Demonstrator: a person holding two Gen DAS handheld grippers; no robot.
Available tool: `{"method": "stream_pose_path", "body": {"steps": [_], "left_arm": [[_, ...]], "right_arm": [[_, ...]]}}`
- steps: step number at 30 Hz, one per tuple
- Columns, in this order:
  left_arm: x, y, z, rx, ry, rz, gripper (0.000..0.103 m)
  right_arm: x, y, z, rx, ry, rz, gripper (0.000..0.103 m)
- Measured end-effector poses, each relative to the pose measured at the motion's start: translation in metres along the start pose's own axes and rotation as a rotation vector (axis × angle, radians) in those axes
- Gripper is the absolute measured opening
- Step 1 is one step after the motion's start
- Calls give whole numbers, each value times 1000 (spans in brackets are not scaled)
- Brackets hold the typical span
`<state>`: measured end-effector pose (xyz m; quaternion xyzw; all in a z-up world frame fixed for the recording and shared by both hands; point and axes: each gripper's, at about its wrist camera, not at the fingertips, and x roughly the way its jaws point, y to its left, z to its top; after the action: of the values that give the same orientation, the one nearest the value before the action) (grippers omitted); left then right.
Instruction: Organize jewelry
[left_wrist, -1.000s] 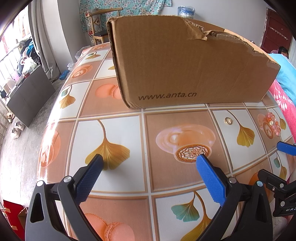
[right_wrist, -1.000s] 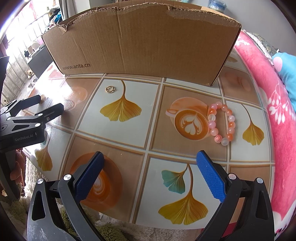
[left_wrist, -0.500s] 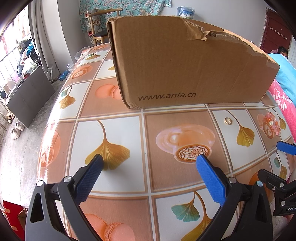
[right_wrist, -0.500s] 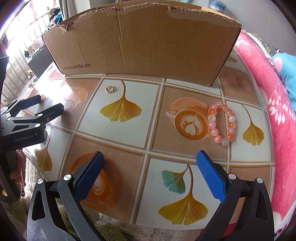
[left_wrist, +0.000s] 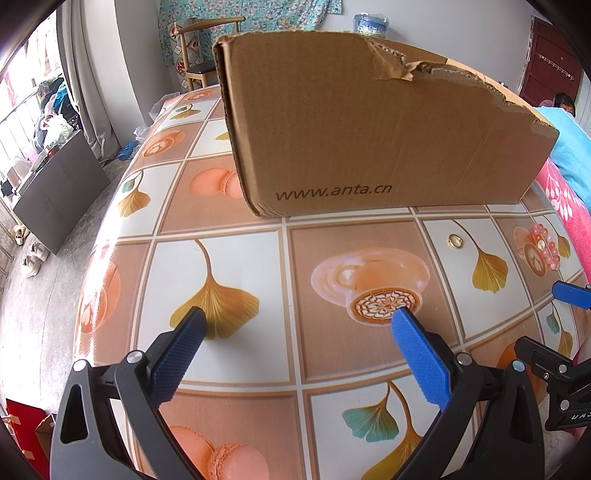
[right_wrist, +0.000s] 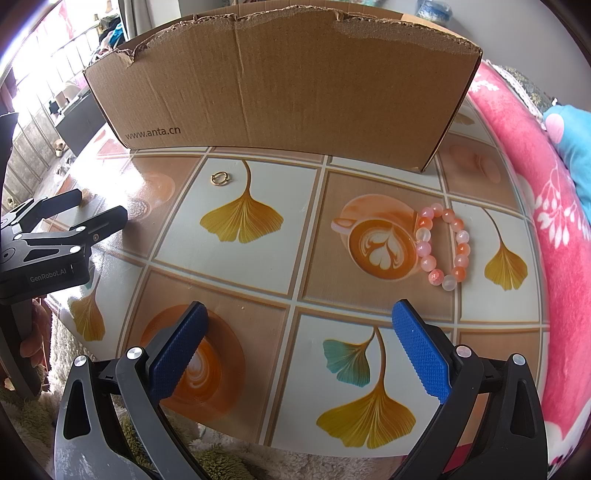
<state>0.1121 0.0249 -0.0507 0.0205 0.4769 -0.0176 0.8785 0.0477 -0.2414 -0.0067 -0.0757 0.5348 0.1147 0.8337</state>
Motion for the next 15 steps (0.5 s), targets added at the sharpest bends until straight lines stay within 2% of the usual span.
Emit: {"method": "stream_pose_path", "body": {"steps": [15], "left_arm": [[2,0,1,4,10,-3,99]], "right_arm": [[0,1,-1,1,0,-1,95]]}}
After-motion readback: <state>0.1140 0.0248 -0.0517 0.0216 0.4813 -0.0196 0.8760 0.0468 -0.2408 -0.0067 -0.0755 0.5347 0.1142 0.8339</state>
